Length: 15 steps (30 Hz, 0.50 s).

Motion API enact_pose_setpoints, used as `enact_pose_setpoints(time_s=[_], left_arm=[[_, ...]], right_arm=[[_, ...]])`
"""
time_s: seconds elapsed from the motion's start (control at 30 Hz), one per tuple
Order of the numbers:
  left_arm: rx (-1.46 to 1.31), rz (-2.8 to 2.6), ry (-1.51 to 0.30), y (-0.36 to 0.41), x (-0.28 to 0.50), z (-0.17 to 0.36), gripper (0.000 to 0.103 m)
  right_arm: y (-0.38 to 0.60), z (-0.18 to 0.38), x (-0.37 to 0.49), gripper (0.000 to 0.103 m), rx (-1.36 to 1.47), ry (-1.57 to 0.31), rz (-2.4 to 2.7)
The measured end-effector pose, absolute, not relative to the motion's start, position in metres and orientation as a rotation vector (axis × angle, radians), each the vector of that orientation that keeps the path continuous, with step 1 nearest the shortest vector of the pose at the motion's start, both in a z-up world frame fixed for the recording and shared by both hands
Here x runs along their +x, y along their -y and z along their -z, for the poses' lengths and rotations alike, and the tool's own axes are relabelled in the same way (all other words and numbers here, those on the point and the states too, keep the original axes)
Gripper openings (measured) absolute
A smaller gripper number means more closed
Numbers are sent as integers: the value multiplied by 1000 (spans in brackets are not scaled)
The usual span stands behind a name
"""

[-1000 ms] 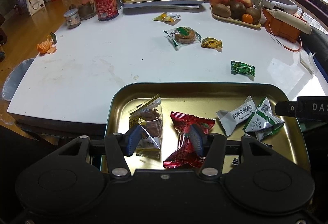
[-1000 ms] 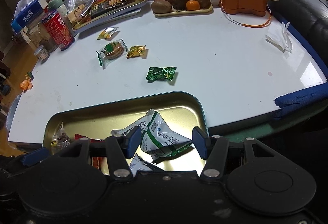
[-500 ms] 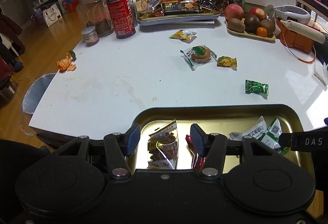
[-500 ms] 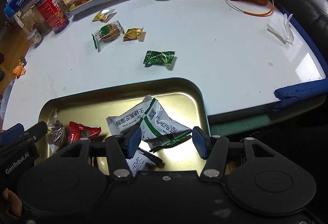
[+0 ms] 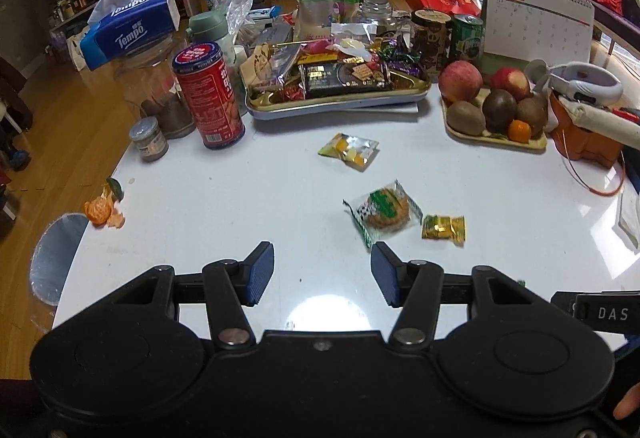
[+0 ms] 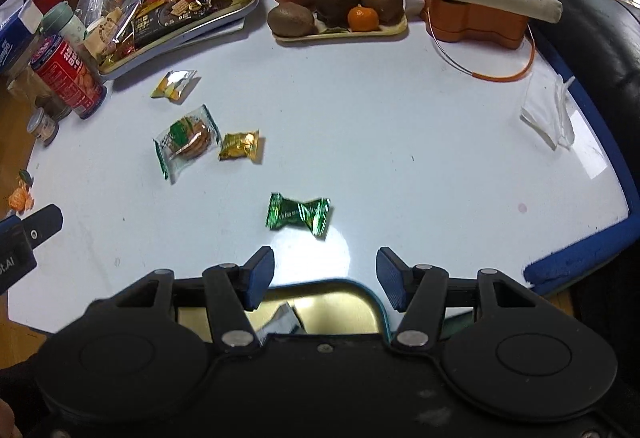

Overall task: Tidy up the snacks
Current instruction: 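Move both tools back over the table toward the green candy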

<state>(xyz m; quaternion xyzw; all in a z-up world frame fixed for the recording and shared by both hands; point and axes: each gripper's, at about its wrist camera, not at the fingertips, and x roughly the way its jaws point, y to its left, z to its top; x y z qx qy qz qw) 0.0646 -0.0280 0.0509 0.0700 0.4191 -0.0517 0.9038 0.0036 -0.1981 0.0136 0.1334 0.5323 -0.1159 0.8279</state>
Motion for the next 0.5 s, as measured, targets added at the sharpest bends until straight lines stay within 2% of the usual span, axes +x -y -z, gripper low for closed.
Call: enact_pose_setpoints(time_s=[0.23, 0.5], left_arm=[[69, 65, -875, 31, 132, -57, 60], [29, -18, -1022, 28, 188, -21, 59]], right_arm=[[213, -33, 75, 60, 329, -1115, 265], [216, -25, 136, 60, 387, -1146, 251]])
